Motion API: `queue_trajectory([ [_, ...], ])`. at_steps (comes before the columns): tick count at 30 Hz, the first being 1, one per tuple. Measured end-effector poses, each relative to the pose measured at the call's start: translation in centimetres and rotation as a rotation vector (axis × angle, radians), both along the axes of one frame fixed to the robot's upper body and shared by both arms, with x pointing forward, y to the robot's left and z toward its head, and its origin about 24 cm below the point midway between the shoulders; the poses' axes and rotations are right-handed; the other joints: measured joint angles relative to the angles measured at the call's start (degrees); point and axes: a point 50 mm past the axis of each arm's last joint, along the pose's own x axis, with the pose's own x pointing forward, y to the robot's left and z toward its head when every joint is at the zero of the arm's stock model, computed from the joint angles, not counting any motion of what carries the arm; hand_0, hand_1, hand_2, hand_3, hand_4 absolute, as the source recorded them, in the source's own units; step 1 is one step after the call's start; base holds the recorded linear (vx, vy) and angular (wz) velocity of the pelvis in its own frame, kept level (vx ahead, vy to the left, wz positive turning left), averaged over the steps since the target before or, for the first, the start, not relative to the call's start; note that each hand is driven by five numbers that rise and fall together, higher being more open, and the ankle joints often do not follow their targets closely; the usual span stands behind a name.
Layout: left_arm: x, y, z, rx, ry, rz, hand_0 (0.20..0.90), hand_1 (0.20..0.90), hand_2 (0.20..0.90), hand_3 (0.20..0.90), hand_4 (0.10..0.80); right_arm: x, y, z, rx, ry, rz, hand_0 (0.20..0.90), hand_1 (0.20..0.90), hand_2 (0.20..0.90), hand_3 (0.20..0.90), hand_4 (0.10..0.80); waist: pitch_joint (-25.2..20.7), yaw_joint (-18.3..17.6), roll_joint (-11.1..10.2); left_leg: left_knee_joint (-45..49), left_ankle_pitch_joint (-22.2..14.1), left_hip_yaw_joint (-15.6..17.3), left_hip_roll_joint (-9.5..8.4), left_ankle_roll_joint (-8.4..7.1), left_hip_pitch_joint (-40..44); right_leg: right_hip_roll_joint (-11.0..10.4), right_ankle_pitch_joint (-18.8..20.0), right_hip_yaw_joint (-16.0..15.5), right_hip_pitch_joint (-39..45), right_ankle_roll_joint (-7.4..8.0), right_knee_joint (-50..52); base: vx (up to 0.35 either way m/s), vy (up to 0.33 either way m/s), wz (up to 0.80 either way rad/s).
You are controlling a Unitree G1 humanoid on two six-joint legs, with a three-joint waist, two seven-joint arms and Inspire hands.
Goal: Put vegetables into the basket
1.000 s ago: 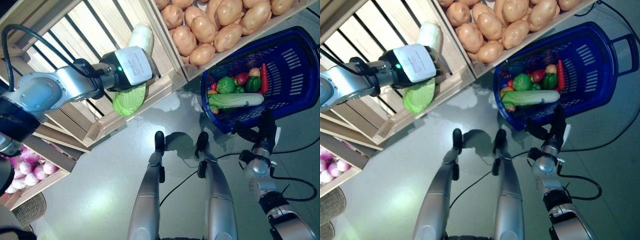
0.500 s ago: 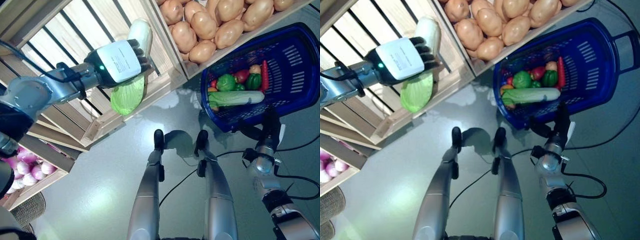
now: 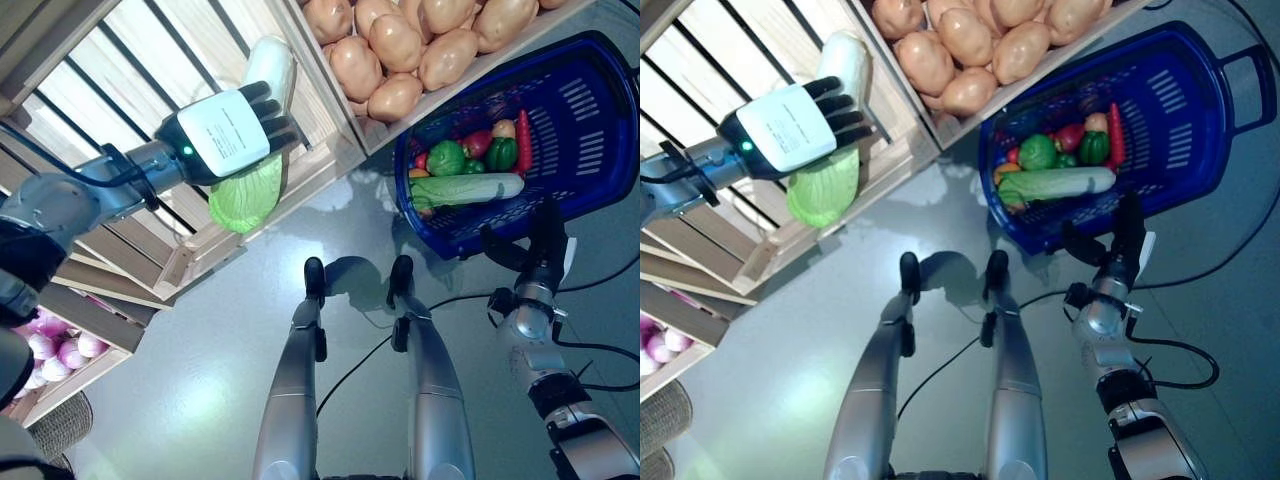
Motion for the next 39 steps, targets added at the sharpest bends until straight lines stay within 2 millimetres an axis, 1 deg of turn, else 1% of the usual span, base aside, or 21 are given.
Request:
queue_trajectory([
  [7, 0.2, 0.2, -0.3, 0.011, -0.003, -0.001, 0.9, 0.9, 0.9, 0.9, 0.8, 0.1, -0.3, 0.5, -0.014, -0.009, -0.004, 0.9, 0.9, 0.9, 0.9, 0.8, 0.0, -0.3, 0.0, 0.2, -0.1, 0.3, 0.0, 0.14, -0.1, 0.0, 0.1, 0.3, -0.1, 0.17, -0.1, 0.0, 0.0, 0.0],
  [8, 0.2, 0.2, -0.3, 0.019, -0.003, 0.001, 0.865, 0.865, 0.865, 0.865, 0.776, 0.2, -0.3, 0.5, -0.014, -0.01, -0.003, 0.9, 0.9, 0.9, 0.9, 0.8, 0.0, -0.4, 0.0, 0.2, -0.1, 0.3, 0.0, 0.14, -0.1, 0.0, 0.1, 0.3, -0.1, 0.17, -0.1, 0.0, 0.0, 0.0],
  [10, 0.2, 0.2, -0.3, 0.03, -0.004, 0.001, 0.867, 0.867, 0.867, 0.867, 0.778, 0.2, -0.3, 0.6, -0.014, -0.012, -0.002, 0.9, 0.9, 0.9, 0.9, 0.8, 0.0, -0.5, 0.0, 0.2, -0.1, 0.3, 0.0, 0.14, -0.1, 0.0, 0.1, 0.3, -0.1, 0.18, -0.1, 0.0, 0.0, 0.0],
  [11, 0.2, 0.2, -0.3, 0.033, -0.006, 0.0, 0.858, 0.858, 0.858, 0.858, 0.772, 0.3, -0.3, 0.7, -0.014, -0.012, -0.001, 0.9, 0.9, 0.9, 0.9, 0.8, 0.0, -0.6, 0.0, 0.2, -0.1, 0.3, 0.0, 0.15, -0.1, 0.0, 0.1, 0.3, -0.1, 0.21, -0.2, 0.0, 0.0, 0.0],
  [12, 0.2, 0.2, -0.3, 0.037, -0.006, -0.002, 0.721, 0.721, 0.721, 0.721, 0.681, 0.3, -0.2, 0.8, -0.014, -0.014, -0.001, 0.9, 0.9, 0.9, 0.9, 0.8, 0.0, -0.6, 0.0, 0.1, -0.1, 0.4, 0.0, 0.16, -0.1, 0.0, 0.1, 0.3, -0.1, 0.24, -0.3, 0.0, 0.0, 0.0],
  [13, 0.1, 0.1, -0.2, 0.042, -0.006, -0.004, 0.625, 0.625, 0.625, 0.625, 0.616, 0.4, -0.2, 0.8, -0.014, -0.014, 0.0, 0.9, 0.9, 0.9, 0.9, 0.8, 0.0, -0.7, 0.0, 0.1, -0.1, 0.4, 0.0, 0.17, -0.1, 0.0, 0.2, 0.3, -0.1, 0.26, -0.3, 0.0, 0.0, 0.0],
  [15, 0.1, -0.1, -0.2, 0.049, -0.006, -0.011, 0.571, 0.571, 0.571, 0.571, 0.58, 0.4, -0.2, 0.8, -0.014, -0.013, 0.0, 0.9, 0.9, 0.9, 0.9, 0.8, 0.0, -0.7, 0.0, 0.1, -0.2, 0.4, 0.0, 0.2, -0.2, 0.0, 0.2, 0.4, -0.2, 0.27, -0.3, 0.0, 0.0, 0.0],
  [16, 0.1, -0.3, 0.0, 0.066, -0.012, -0.019, 0.521, 0.521, 0.521, 0.521, 0.547, 0.4, -0.2, 0.8, -0.014, -0.012, 0.001, 0.9, 0.9, 0.9, 0.9, 0.8, 0.0, -0.6, 0.0, 0.1, -0.2, 0.4, 0.0, 0.21, -0.2, 0.0, 0.2, 0.4, -0.2, 0.28, -0.4, 0.0, 0.0, 0.0],
  [17, 0.1, -0.5, 0.2, 0.072, -0.017, -0.027, 0.389, 0.389, 0.389, 0.389, 0.46, 0.5, -0.1, 0.9, -0.015, -0.013, 0.002, 0.9, 0.9, 0.9, 0.9, 0.8, 0.0, -0.7, 0.0, 0.1, -0.2, 0.5, 0.0, 0.22, -0.2, 0.0, 0.2, 0.4, -0.2, 0.3, -0.4, 0.0, 0.0, 0.0],
  [18, 0.1, -0.7, 0.3, 0.077, -0.017, -0.033, 0.326, 0.326, 0.326, 0.326, 0.417, 0.5, -0.1, 1.0, -0.015, -0.016, 0.005, 0.9, 0.9, 0.9, 0.9, 0.8, 0.0, -0.7, 0.0, 0.0, -0.2, 0.6, 0.0, 0.23, -0.2, 0.0, 0.2, 0.5, -0.3, 0.31, -0.4, -0.007, -0.004, -0.04],
  [19, 0.0, -0.9, 0.5, 0.086, -0.016, -0.041, 0.3, 0.3, 0.3, 0.3, 0.4, 0.6, 0.0, 1.1, -0.017, -0.018, 0.009, 0.9, 0.9, 0.9, 0.9, 0.8, 0.0, -0.7, 0.0, 0.0, -0.2, 0.8, 0.01, 0.25, -0.2, 0.0, 0.2, 0.5, -0.4, 0.31, -0.4, -0.008, 0.003, -0.05],
  [27, 0.0, -1.6, 0.9, 0.11, -0.001, -0.051, 0.3, 0.3, 0.3, 0.3, 0.4, 0.8, 0.4, 1.1, -0.026, -0.015, 0.025, 0.9, 0.9, 0.9, 0.9, 0.8, 0.0, -0.7, 0.0, 0.2, -0.2, 1.1, 0.03, 0.26, -0.7, 0.0, 0.2, 0.8, -1.0, 0.29, -0.1, -0.001, 0.001, -0.01],
  [39, 0.1, -1.7, 0.9, 0.106, -0.008, -0.048, 0.3, 0.3, 0.3, 0.3, 0.4, 0.9, 0.5, 1.3, -0.027, -0.02, 0.028, 0.9, 0.9, 0.9, 0.9, 0.8, 0.0, -0.8, -0.1, 0.5, -0.2, 1.1, 0.02, 0.3, -0.7, 0.0, 0.5, 0.8, -0.8, 0.31, -0.1, 0.0, 0.0, 0.0],
])
